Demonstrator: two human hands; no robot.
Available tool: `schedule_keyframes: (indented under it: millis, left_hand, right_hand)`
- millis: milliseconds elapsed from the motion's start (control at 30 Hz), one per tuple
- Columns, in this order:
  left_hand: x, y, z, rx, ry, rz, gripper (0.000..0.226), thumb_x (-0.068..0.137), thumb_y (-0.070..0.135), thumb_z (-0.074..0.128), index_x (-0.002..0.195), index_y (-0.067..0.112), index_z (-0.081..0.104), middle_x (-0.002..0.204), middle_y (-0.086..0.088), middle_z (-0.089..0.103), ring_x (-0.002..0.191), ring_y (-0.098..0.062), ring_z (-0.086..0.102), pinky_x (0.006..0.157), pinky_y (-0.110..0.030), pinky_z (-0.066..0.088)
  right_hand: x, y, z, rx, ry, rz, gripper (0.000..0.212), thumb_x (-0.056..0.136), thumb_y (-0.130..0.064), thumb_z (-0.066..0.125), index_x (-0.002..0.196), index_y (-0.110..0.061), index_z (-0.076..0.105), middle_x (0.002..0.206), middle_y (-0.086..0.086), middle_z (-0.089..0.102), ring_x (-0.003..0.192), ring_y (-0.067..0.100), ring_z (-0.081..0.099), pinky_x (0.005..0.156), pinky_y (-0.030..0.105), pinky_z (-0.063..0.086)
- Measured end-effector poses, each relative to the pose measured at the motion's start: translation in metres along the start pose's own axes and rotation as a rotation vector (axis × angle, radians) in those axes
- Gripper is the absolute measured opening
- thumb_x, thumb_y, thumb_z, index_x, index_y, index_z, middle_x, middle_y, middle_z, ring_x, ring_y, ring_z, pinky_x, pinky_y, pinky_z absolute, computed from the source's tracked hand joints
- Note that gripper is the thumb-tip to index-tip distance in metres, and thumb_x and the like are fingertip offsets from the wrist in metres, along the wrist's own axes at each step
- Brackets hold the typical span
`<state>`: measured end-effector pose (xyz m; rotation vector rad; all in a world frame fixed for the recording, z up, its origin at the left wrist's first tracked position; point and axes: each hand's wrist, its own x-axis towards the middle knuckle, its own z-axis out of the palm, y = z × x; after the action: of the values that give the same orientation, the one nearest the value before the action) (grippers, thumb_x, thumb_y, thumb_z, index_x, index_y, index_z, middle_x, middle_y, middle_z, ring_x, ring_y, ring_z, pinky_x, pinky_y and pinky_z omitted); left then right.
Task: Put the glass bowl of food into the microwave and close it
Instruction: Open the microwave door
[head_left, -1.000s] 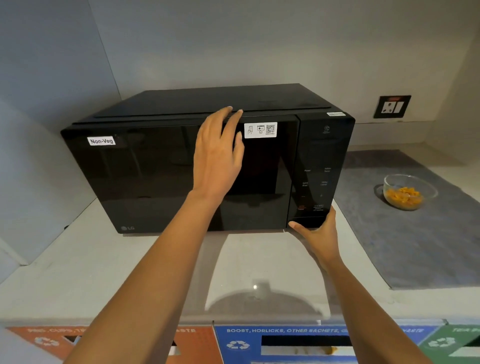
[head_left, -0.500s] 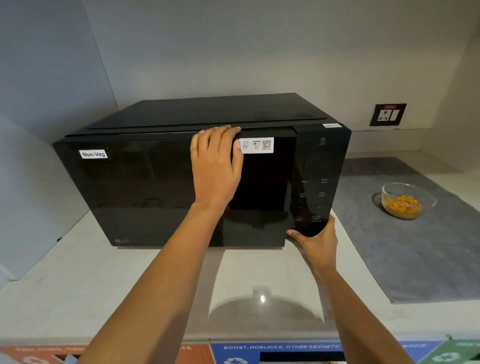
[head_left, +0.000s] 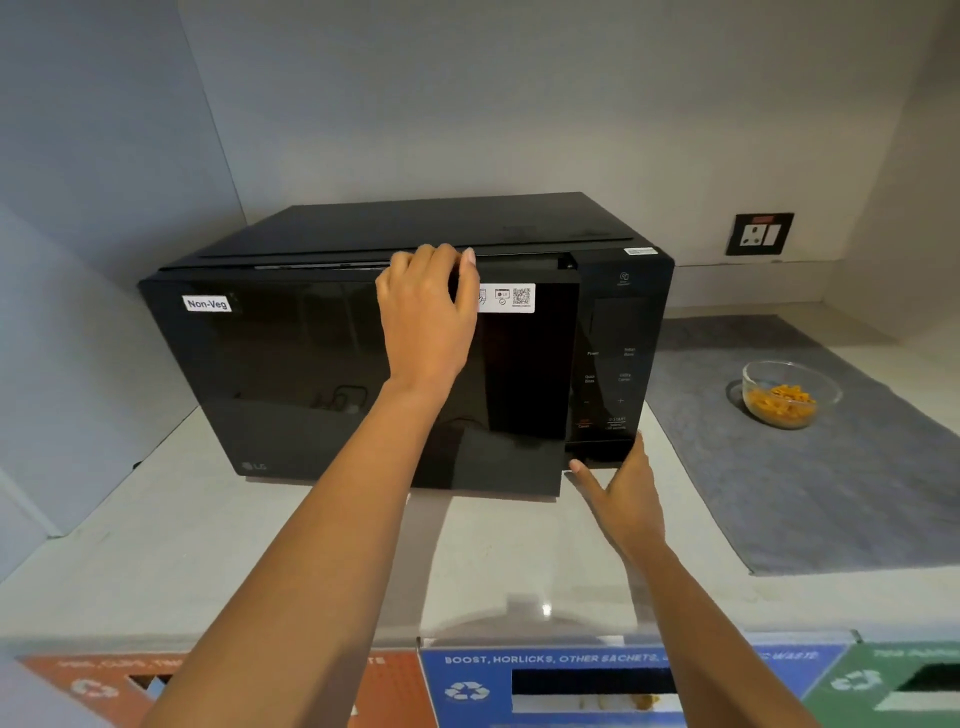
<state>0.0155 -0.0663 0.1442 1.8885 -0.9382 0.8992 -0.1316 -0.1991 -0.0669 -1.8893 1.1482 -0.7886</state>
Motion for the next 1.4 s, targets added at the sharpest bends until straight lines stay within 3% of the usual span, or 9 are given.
schedule_keyframes:
  millis: [300, 467, 700, 800, 933, 1033, 1167, 1300, 1400]
  left_hand:
    - [0.004, 0.022, -0.038, -0.198, -0.097, -0.251, 0.056, 0.101, 0.036, 0.034, 0.072, 0.005, 0.07, 0.067, 0.001, 0.063, 0.092, -0.017, 0.057, 0.098, -0.043, 0.043]
    - [0.009, 0.023, -0.067, -0.173, -0.236, -0.357, 0.06, 0.1, 0.038, 0.035, 0.053, 0.011, 0.061, 0.047, 0.008, 0.049, 0.055, -0.016, 0.053, 0.077, -0.033, 0.049]
    - [0.01, 0.017, -0.112, 0.139, -0.444, -0.375, 0.05, 0.096, 0.036, 0.043, 0.06, 0.009, 0.065, 0.06, -0.002, 0.06, 0.082, -0.029, 0.065, 0.075, -0.032, 0.046]
    - [0.006, 0.011, -0.124, 0.317, -0.547, -0.344, 0.04, 0.097, 0.036, 0.044, 0.096, 0.009, 0.074, 0.106, -0.013, 0.07, 0.112, -0.032, 0.059, 0.099, -0.039, 0.04]
    - [0.008, 0.001, -0.145, 0.587, -0.755, -0.424, 0.043, 0.1, 0.029, 0.041, 0.136, 0.008, 0.049, 0.147, -0.016, 0.039, 0.137, -0.035, 0.034, 0.115, -0.048, 0.023]
    - [0.007, -0.009, -0.158, 0.622, -0.85, -0.462, 0.029, 0.097, 0.013, 0.043, 0.119, -0.001, 0.056, 0.136, -0.021, 0.05, 0.127, -0.039, 0.045, 0.112, -0.047, 0.033]
    - [0.006, -0.015, -0.181, 0.686, -0.893, -0.473, 0.028, 0.094, 0.0, 0.038, 0.068, 0.004, 0.048, 0.089, -0.015, 0.057, 0.073, -0.026, 0.052, 0.06, -0.03, 0.042]
    - [0.009, -0.023, -0.199, 0.805, -0.93, -0.454, 0.029, 0.093, -0.004, 0.037, 0.111, -0.004, 0.06, 0.101, -0.019, 0.054, 0.08, -0.028, 0.058, 0.075, -0.027, 0.041]
    - [0.008, -0.02, -0.209, 0.873, -0.935, -0.454, 0.027, 0.093, -0.006, 0.036, 0.107, -0.006, 0.06, 0.118, -0.021, 0.054, 0.092, -0.028, 0.062, 0.085, -0.029, 0.047]
  right_hand:
    - [-0.027, 0.012, -0.001, -0.674, -0.11, -0.032, 0.078, 0.09, -0.061, 0.019, 0.148, -0.016, -0.005, 0.159, 0.006, -0.006, 0.146, 0.027, 0.0, 0.118, 0.037, 0.007]
    - [-0.032, 0.016, -0.004, -0.825, -0.207, -0.086, 0.07, 0.092, -0.057, 0.01, 0.148, -0.017, -0.008, 0.158, 0.007, -0.013, 0.146, 0.027, -0.009, 0.117, 0.037, -0.005]
    - [-0.037, 0.011, -0.009, -0.811, -0.261, -0.112, 0.069, 0.093, -0.054, 0.008, 0.148, -0.016, -0.008, 0.157, 0.008, -0.014, 0.146, 0.027, -0.01, 0.118, 0.037, -0.004]
    - [-0.037, 0.015, -0.012, -0.814, -0.261, -0.101, 0.068, 0.094, -0.053, 0.009, 0.148, -0.015, -0.008, 0.157, 0.008, -0.014, 0.146, 0.027, -0.01, 0.118, 0.038, -0.003]
    - [-0.04, 0.013, -0.014, -0.811, -0.275, -0.12, 0.068, 0.094, -0.053, 0.009, 0.148, -0.015, -0.007, 0.157, 0.008, -0.014, 0.146, 0.027, -0.009, 0.118, 0.038, -0.003]
    - [-0.04, 0.014, -0.015, -0.808, -0.284, -0.13, 0.068, 0.094, -0.052, 0.009, 0.148, -0.015, -0.007, 0.157, 0.008, -0.014, 0.146, 0.027, -0.009, 0.118, 0.038, -0.003]
    - [-0.041, 0.014, -0.016, -0.804, -0.285, -0.146, 0.067, 0.094, -0.052, 0.008, 0.149, -0.014, -0.004, 0.158, 0.009, -0.011, 0.146, 0.027, -0.007, 0.119, 0.038, -0.002]
    - [-0.041, 0.013, -0.017, -0.792, -0.289, -0.157, 0.067, 0.094, -0.051, 0.009, 0.149, -0.013, -0.003, 0.158, 0.01, -0.009, 0.146, 0.027, -0.006, 0.119, 0.038, 0.0]
    - [-0.042, 0.014, -0.018, -0.795, -0.29, -0.158, 0.067, 0.094, -0.051, 0.008, 0.148, -0.013, -0.003, 0.158, 0.01, -0.009, 0.146, 0.027, -0.005, 0.119, 0.038, 0.0]
